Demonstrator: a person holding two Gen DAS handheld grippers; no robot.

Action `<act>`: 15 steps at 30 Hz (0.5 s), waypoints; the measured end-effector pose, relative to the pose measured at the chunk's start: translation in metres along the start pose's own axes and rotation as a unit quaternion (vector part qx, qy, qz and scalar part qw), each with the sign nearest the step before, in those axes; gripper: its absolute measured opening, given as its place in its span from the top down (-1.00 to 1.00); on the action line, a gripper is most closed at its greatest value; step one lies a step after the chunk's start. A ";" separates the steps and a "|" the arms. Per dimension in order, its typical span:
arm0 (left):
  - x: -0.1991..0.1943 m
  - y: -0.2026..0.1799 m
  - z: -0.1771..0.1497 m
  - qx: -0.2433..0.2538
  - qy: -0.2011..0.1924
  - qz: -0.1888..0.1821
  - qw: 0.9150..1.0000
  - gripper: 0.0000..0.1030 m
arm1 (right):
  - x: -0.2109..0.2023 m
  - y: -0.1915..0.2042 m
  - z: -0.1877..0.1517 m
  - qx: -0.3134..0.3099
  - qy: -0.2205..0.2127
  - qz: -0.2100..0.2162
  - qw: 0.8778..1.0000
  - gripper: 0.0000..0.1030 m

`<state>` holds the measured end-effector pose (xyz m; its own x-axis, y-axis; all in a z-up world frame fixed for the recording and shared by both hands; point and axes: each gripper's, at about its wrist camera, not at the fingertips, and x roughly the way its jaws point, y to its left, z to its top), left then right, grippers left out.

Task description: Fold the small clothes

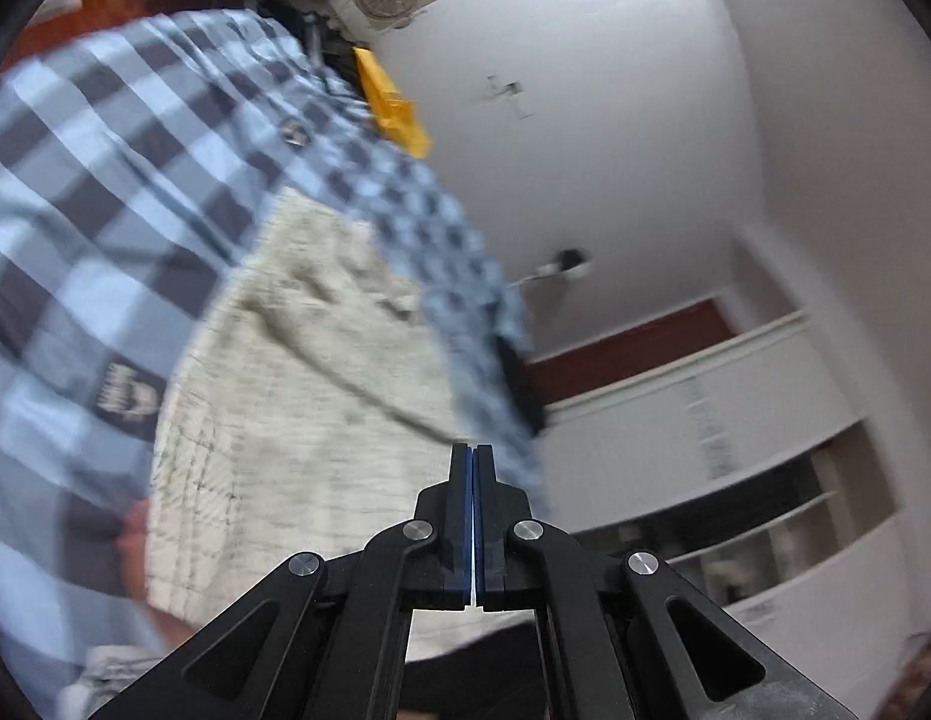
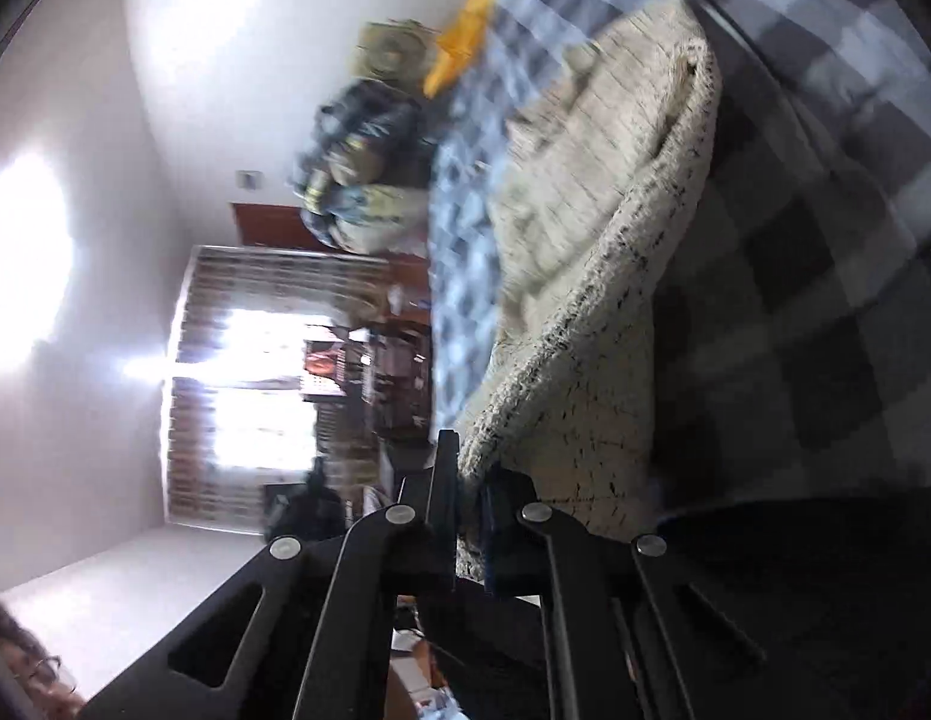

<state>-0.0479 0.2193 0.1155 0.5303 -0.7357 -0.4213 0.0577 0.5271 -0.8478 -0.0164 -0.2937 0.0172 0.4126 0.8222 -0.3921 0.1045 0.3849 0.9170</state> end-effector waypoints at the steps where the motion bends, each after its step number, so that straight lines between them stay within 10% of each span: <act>1: 0.002 -0.001 0.000 0.016 0.005 0.045 0.999 1.00 | 0.003 -0.008 0.001 0.013 0.001 -0.004 1.000 0.94; 6: 0.045 0.026 -0.003 0.069 0.116 0.226 0.965 1.00 | -0.013 -0.017 0.011 0.045 -0.010 0.035 0.998 0.94; 15: 0.094 0.115 -0.011 0.003 0.238 0.228 0.944 0.98 | -0.037 -0.014 0.007 0.025 -0.014 -0.017 0.999 0.94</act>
<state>-0.0005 0.2060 -0.0247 0.0607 -0.5379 -0.8408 -0.0790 0.8371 -0.5413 -0.0274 -0.3326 0.0196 0.4334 0.7966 -0.4214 0.1644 0.3899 0.9061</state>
